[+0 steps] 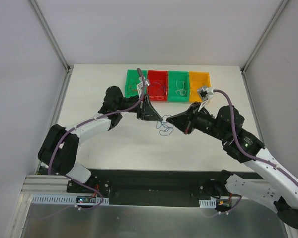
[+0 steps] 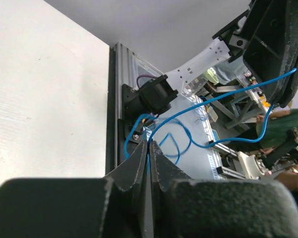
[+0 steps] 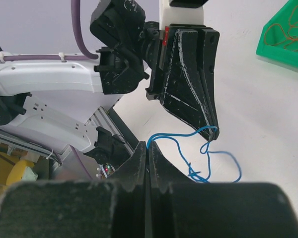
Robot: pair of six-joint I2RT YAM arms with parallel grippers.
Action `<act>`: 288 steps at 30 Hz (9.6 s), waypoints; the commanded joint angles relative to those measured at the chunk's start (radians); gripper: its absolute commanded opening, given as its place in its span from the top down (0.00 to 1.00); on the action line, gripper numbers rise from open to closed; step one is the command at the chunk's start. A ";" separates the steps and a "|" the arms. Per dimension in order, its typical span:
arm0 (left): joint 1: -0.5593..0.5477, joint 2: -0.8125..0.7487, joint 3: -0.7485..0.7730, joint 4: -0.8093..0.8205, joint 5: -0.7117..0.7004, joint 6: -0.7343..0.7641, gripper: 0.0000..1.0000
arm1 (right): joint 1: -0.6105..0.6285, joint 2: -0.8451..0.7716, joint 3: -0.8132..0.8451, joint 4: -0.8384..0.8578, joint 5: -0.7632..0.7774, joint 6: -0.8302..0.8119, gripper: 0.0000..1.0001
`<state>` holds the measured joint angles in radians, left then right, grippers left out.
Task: Untangle the cables
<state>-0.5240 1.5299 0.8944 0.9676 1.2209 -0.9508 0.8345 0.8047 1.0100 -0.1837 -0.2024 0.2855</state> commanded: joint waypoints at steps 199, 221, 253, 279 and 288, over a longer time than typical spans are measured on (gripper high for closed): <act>0.234 -0.702 -0.074 -0.389 -0.348 0.549 1.00 | -0.104 0.334 -0.715 0.719 0.294 -0.128 0.58; 0.236 -0.603 -0.040 -0.409 -0.302 0.508 1.00 | -0.109 -0.099 -0.631 0.362 0.104 -0.094 0.17; 0.113 0.222 0.040 -0.685 -0.367 0.146 0.90 | -0.144 0.487 -0.260 0.139 0.106 0.043 0.14; 0.308 -0.060 0.061 -0.785 -0.439 0.216 0.39 | 0.015 1.031 0.249 -0.267 0.423 -0.144 0.27; 0.309 -0.079 0.063 -0.784 -0.426 0.211 0.41 | 0.038 1.111 0.280 -0.292 0.445 -0.152 0.55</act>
<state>-0.2150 1.4990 0.9272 0.1749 0.7807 -0.7643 0.8772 1.8912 1.2488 -0.4122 0.1905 0.1444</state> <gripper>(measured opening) 0.592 0.508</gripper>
